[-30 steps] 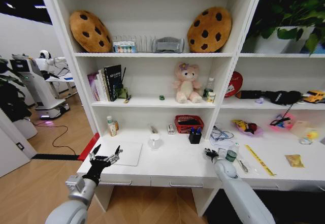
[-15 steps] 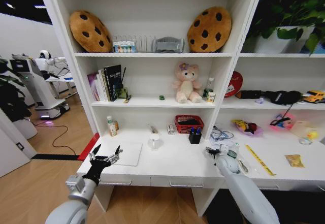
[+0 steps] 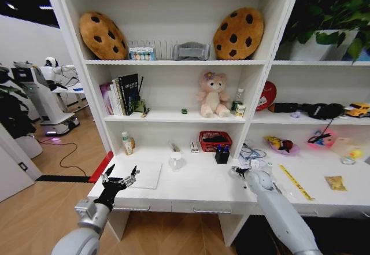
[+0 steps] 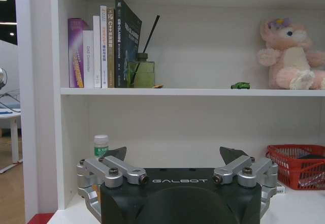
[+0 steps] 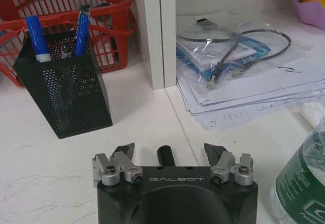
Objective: Organize the objects on the table.
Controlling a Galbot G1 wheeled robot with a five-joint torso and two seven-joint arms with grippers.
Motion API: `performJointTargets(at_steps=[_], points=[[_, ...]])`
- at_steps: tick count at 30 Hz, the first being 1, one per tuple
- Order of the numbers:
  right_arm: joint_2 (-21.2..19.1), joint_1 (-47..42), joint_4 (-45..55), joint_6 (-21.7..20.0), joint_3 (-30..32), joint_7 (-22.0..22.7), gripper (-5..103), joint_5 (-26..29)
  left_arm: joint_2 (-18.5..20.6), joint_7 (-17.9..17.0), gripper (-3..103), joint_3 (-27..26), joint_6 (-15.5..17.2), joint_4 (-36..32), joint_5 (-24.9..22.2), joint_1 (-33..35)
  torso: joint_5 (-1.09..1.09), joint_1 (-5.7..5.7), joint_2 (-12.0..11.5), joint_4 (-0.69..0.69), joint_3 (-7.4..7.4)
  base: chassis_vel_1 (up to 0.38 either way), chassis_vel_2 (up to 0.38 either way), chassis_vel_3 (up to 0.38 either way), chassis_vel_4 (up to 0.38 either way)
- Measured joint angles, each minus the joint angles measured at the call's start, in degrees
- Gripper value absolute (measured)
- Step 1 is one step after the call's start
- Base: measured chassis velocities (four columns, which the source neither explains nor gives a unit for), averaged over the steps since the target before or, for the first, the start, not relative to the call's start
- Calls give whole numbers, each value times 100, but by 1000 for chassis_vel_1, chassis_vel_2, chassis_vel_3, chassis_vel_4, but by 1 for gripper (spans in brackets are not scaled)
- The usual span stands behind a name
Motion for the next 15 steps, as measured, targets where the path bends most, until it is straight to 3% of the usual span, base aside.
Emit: performJointTargets(at_steps=[4, 15], points=[[30, 37, -60, 46, -5, -7, 73, -2, -1, 0, 100, 0, 0, 0, 0, 0, 0, 0, 0, 0, 0, 0, 0, 0, 0], [41, 54, -140, 71, -42, -85, 71, 17, 0, 0, 100, 0, 0, 0, 0, 0, 0, 0, 0, 0, 0, 0, 0, 0, 0]])
